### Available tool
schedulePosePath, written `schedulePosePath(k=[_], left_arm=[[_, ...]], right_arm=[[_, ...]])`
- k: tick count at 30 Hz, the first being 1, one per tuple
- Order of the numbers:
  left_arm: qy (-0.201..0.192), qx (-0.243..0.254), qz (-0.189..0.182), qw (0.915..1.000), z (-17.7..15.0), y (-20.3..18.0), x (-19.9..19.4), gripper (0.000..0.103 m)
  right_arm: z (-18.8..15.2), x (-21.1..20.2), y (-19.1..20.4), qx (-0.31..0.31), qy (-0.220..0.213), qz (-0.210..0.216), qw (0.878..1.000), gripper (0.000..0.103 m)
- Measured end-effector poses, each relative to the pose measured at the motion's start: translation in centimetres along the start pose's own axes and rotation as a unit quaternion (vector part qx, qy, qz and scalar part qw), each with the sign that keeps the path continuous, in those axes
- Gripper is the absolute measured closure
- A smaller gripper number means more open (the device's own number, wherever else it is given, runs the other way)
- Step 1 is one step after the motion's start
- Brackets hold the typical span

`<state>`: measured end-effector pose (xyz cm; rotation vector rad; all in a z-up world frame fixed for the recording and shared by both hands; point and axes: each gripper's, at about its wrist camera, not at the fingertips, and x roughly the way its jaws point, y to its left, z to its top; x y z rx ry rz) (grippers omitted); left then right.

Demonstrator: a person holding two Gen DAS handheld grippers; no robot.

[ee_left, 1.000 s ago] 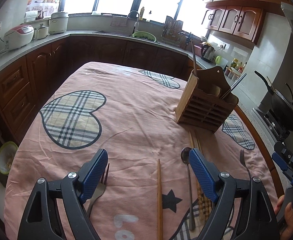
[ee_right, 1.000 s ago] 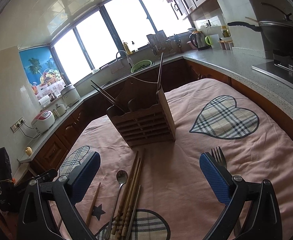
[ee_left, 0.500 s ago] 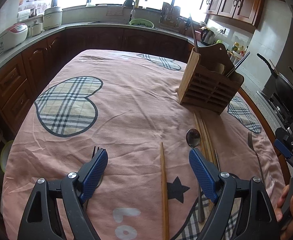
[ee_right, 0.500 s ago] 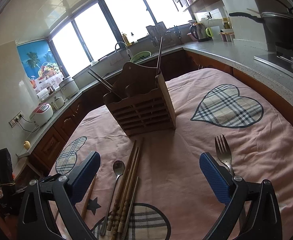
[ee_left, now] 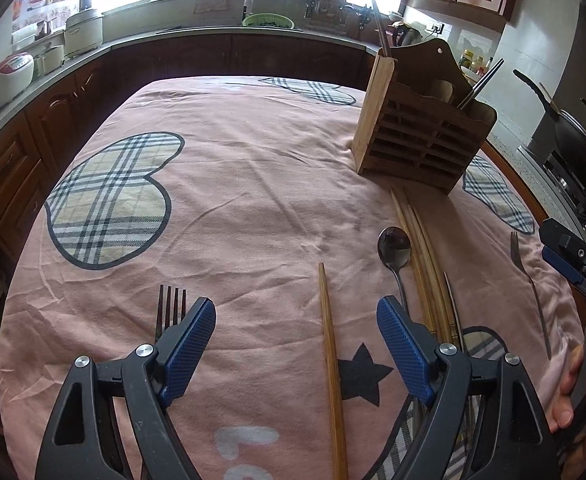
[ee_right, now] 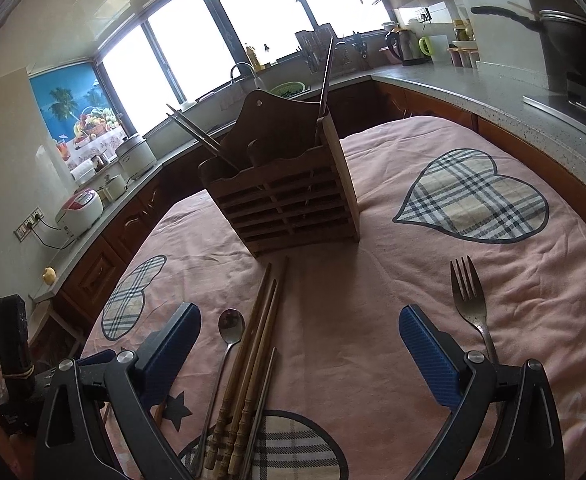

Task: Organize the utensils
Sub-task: 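Withdraw both grippers and reach toward the remaining chopsticks and spoon, then close the left gripper on a wooden chopstick while the right gripper grasps a chopstick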

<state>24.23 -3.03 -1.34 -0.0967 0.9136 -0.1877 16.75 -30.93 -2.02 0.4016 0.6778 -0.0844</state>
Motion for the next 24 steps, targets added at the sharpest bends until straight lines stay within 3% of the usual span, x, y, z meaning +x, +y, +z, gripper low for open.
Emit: schedulePosePath(k=[7, 11, 14, 24], left_arm=[[0.021, 0.004, 0.003, 0.9998, 0.4, -0.2, 2.3, 0.033], [0.031, 0.002, 0.004, 0.9995, 0.7, 0.0, 3.6, 0.037], [0.041, 0.001, 0.001, 0.9991, 0.8, -0.1, 4.6, 0.047], [0.045, 0.034, 0.01, 0.9984, 1.2, -1.2, 6.1, 0.049]], right_arm=[[0.6, 3.3, 0.6, -0.014, 0.026, 0.0, 1.0, 0.007], [1.0, 5.7, 0.7, -0.015, 0.046, -0.003, 0.999, 0.027], [1.6, 7.7, 0.9, -0.014, 0.058, -0.005, 0.998, 0.044], [3.0, 14.1, 2.1, -0.038, 0.102, -0.025, 0.994, 0.075]])
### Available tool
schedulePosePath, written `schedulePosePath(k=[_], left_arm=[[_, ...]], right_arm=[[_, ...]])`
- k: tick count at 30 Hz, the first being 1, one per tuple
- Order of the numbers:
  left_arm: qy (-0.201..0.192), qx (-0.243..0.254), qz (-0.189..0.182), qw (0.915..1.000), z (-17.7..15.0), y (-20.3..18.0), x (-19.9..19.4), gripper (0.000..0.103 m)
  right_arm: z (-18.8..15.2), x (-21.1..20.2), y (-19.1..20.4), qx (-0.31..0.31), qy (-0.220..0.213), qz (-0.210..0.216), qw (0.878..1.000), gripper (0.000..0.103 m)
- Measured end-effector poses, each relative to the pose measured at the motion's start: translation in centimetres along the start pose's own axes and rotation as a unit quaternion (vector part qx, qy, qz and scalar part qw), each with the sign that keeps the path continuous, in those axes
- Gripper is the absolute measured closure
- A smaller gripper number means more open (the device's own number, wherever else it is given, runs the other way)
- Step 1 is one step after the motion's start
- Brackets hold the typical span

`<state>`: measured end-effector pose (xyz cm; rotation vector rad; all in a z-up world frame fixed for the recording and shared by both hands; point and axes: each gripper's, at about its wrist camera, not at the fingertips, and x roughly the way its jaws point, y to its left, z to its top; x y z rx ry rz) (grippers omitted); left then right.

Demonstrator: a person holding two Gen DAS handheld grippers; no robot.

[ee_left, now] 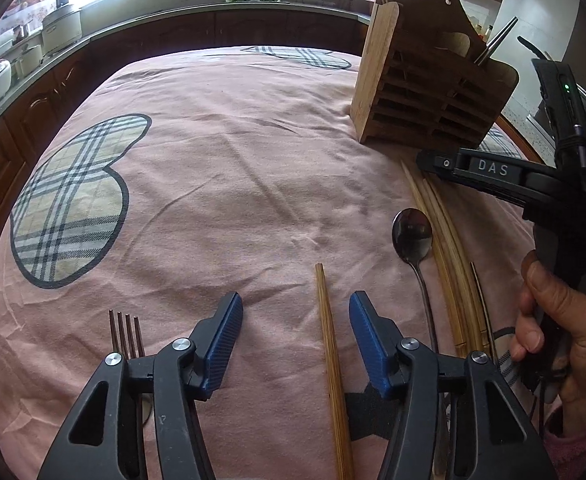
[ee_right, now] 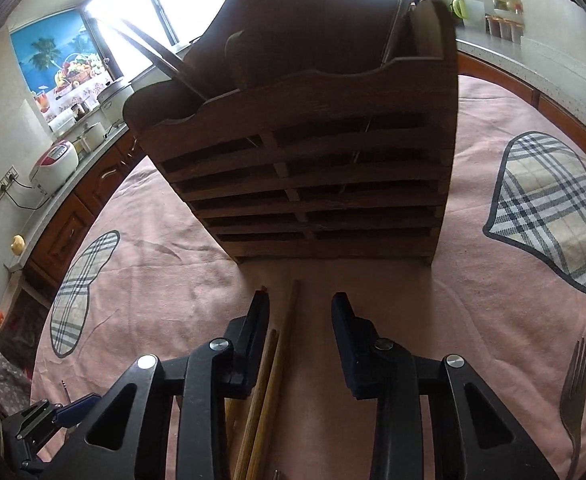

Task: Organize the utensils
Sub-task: 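Close the left gripper on a wooden chopstick while the right gripper grasps a chopstick, then lift both held chopsticks and carry them up over the wooden holder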

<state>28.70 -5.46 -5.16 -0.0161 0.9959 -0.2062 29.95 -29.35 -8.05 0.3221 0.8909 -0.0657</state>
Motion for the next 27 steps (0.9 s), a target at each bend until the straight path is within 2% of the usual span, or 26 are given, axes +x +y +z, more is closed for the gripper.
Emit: schedulePosePath(k=[2, 4, 5, 7, 10, 14, 20, 25, 27], left_arm=[[-0.002, 0.018, 0.014, 0.9997, -0.1, -0.6, 0.2, 0.052], [-0.007, 0.037, 0.028, 0.9989, -0.2, -1.3, 0.3, 0.064], [-0.008, 0.042, 0.028, 0.9987, -0.3, -1.6, 0.4, 0.066], [-0.009, 0.046, 0.023, 0.9986, -0.2, -1.8, 0.4, 0.079], [-0.004, 0.037, 0.004, 0.9993, 0.0, -1.5, 0.4, 0.096], [-0.007, 0.01, -0.024, 0.9996, 0.3, -0.1, -0.3, 0.097], [-0.033, -0.026, -0.061, 0.9973, 0.6, 1.7, -3.5, 0.098], [-0.065, -0.026, -0.07, 0.9951, 0.3, 1.9, -7.0, 0.098], [-0.078, -0.024, -0.073, 0.994, -0.1, 1.8, -8.6, 0.098]], right_arm=[[0.2, 1.0, 0.1, -0.005, 0.012, -0.004, 1.0, 0.078], [0.2, 1.3, 0.4, -0.018, 0.013, -0.014, 1.0, 0.08], [0.2, 1.3, 0.7, -0.025, 0.015, -0.021, 0.999, 0.083], [0.0, 1.3, 1.1, -0.04, 0.018, -0.029, 0.999, 0.095], [-0.1, 1.1, 1.1, -0.049, 0.019, -0.025, 0.998, 0.096], [-0.2, -0.9, 0.3, -0.033, 0.008, -0.002, 0.999, 0.097], [-0.5, -6.3, -0.9, -0.019, -0.029, 0.029, 0.999, 0.097], [-0.9, -11.0, -1.9, -0.011, -0.067, 0.045, 0.997, 0.098], [-0.6, -11.9, -0.8, -0.013, -0.079, 0.044, 0.996, 0.098]])
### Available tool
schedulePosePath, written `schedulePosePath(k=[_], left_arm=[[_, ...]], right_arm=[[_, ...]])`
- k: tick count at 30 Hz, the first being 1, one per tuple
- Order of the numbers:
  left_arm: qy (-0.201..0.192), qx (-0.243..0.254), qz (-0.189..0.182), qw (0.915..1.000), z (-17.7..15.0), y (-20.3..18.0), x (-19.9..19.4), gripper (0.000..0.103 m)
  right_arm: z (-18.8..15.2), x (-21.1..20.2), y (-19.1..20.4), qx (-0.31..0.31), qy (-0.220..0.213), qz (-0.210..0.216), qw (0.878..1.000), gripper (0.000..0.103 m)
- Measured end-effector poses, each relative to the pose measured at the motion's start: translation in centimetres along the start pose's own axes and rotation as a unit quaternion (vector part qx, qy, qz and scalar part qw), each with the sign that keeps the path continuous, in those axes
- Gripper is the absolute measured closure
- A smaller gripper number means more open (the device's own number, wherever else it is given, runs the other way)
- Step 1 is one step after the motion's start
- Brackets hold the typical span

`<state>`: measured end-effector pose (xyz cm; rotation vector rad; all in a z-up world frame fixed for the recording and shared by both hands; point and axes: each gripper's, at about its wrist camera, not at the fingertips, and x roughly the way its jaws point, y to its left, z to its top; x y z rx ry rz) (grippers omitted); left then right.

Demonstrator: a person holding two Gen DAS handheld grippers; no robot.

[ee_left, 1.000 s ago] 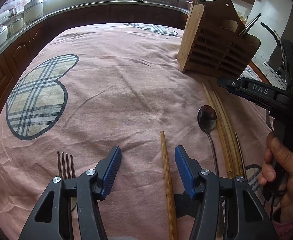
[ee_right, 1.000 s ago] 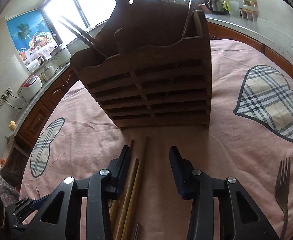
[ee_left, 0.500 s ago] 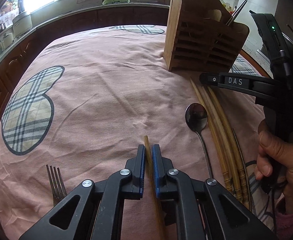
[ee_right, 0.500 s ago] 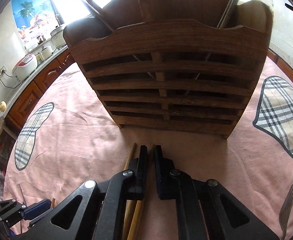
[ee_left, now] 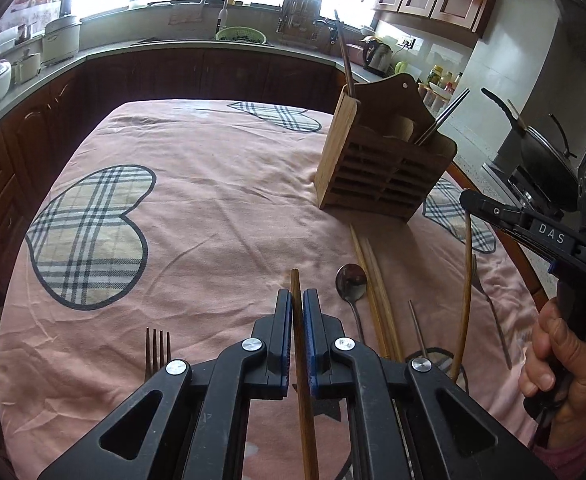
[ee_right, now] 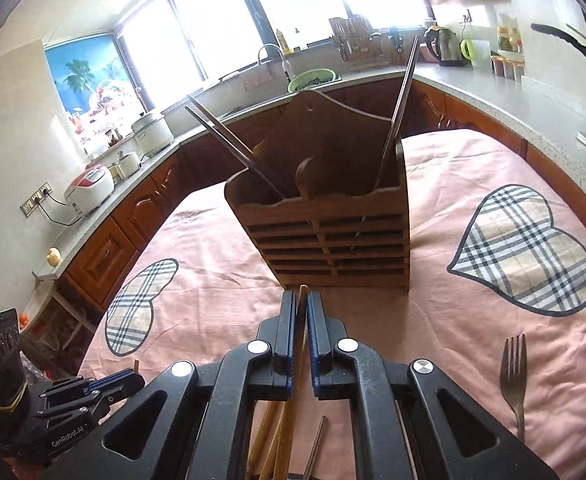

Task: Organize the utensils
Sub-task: 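Lift both held chopsticks and carry them up over the wooden holder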

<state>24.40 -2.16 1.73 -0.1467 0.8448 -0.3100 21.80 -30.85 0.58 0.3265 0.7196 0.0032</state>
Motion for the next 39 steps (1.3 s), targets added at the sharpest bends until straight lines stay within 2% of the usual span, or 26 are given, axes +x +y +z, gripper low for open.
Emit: schedulePosePath(k=[6, 20, 30, 39], left_arm=[[-0.026, 0.001, -0.008, 0.9996, -0.6, -0.3, -3.9, 0.099], [-0.089, -0.002, -0.011, 0.996, -1.5, -0.9, -10.9, 0.099], [-0.123, -0.003, -0.008, 0.9924, -1.1, -0.9, -13.6, 0.099], [-0.145, 0.0, -0.005, 0.9895, -0.2, -1.1, -14.7, 0.099]], right_arm=[[0.3, -2.8, 2.1, -0.007, -0.025, 0.001, 1.0, 0.098], [-0.1, -9.0, 2.8, -0.007, -0.073, 0.016, 0.997, 0.098], [0.7, -13.1, 2.6, -0.003, -0.128, 0.016, 0.992, 0.098], [1.1, -14.3, 2.3, 0.0, -0.145, 0.017, 0.989, 0.099]])
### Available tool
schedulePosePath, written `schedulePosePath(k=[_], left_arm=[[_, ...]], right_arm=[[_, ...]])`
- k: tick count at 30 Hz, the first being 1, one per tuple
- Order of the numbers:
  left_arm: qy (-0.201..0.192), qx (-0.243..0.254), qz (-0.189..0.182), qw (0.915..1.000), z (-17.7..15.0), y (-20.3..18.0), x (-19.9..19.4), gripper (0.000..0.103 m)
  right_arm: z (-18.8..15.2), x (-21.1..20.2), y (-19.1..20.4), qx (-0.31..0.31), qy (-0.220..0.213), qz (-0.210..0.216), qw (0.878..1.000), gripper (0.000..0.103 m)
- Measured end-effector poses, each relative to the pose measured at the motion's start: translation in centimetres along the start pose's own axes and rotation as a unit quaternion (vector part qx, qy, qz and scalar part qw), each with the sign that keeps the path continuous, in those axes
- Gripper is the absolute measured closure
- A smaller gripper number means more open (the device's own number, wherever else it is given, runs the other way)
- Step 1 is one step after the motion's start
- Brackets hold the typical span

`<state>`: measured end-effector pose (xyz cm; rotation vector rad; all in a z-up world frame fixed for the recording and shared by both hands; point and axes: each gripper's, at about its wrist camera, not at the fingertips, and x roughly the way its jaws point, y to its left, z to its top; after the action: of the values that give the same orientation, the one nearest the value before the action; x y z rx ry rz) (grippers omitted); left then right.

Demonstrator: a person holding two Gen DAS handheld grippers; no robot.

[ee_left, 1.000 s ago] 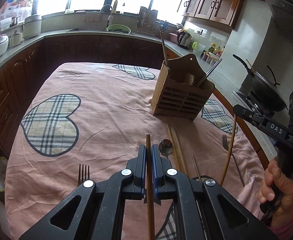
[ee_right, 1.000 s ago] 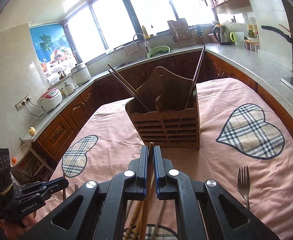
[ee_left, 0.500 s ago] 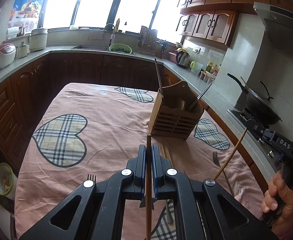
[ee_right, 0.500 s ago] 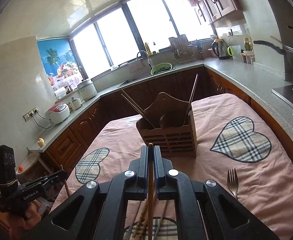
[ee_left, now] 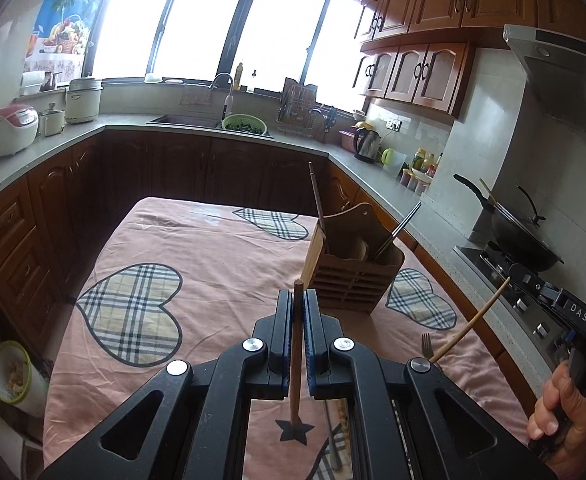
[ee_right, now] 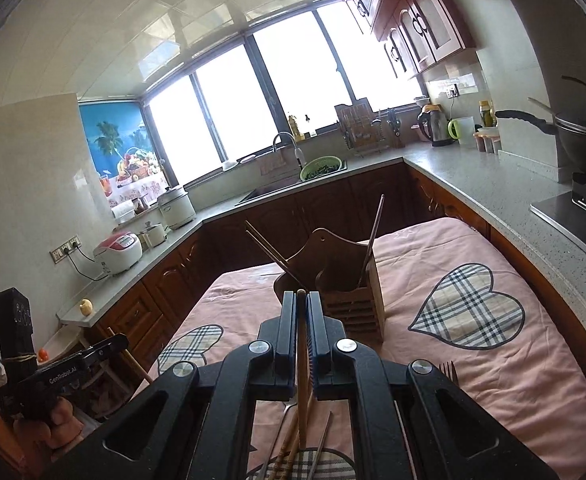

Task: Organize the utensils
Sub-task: 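Lift both held chopsticks and carry them up over the wooden holder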

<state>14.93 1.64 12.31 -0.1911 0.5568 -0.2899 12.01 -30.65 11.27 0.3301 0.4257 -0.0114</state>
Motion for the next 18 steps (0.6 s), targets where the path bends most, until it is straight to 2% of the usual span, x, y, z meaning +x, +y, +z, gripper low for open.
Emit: schedulePosePath(k=[18], left_arm=[[-0.02, 0.001, -0.009, 0.9998, 2.0, -0.1, 0.8, 0.099]], right_arm=[[0.8, 0.3, -0.7, 0.004, -0.01, -0.006, 1.0, 0.099]])
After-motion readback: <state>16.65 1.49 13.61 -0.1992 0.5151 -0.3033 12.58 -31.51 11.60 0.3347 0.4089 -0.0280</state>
